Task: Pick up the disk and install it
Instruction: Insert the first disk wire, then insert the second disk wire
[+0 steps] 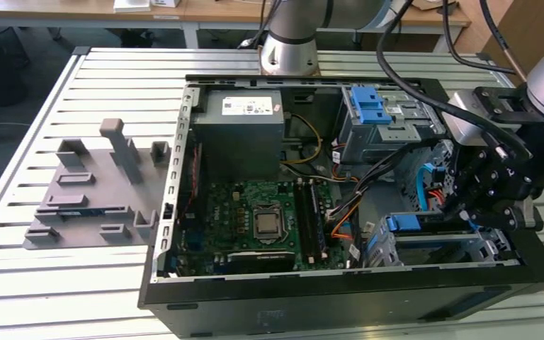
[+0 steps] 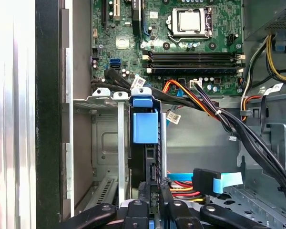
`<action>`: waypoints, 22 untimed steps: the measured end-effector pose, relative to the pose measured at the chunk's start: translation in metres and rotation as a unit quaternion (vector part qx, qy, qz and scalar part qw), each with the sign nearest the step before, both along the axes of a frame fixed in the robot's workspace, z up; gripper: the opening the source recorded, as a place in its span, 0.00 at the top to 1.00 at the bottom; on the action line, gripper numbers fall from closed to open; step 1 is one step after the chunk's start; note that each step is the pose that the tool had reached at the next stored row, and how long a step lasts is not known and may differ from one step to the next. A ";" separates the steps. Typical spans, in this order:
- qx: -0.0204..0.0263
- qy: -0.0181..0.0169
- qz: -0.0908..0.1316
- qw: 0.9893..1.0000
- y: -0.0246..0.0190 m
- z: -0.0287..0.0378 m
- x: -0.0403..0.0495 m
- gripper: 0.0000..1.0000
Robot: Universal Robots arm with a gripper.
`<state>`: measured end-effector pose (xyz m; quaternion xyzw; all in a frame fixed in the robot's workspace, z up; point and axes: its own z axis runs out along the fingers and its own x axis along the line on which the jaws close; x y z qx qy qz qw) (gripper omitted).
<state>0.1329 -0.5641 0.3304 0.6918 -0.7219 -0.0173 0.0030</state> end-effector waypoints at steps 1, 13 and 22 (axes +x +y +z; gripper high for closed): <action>0.000 0.000 0.000 1.000 0.0000 0.0015 0.0000 0.76; 0.000 0.000 0.000 1.000 0.0000 0.0121 0.0000 0.89; 0.000 0.000 0.000 1.000 0.0000 0.0125 0.0000 0.89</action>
